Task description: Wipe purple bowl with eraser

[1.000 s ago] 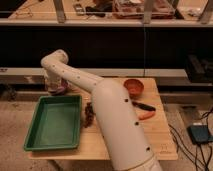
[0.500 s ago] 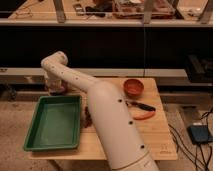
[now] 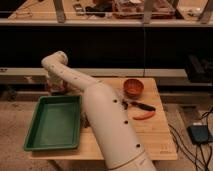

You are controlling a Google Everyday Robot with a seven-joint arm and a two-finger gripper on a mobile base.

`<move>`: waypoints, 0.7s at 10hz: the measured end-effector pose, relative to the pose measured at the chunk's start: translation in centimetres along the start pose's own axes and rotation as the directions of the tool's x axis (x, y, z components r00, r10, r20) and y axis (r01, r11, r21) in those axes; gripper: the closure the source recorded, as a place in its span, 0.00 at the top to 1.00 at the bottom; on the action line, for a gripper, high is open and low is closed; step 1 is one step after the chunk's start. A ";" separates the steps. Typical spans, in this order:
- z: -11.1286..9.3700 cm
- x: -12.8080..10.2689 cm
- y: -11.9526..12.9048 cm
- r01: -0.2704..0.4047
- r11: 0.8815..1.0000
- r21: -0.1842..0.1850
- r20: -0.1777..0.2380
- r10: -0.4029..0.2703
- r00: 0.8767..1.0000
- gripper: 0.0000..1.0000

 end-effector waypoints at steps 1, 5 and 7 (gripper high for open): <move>0.0 0.2 0.5 -0.009 1.000 0.000 0.002 0.009 1.000 0.00; -0.3 1.5 1.4 -0.022 1.000 -0.002 -0.001 0.022 1.000 0.00; -0.4 2.2 1.3 -0.017 1.000 -0.005 -0.003 0.017 1.000 0.00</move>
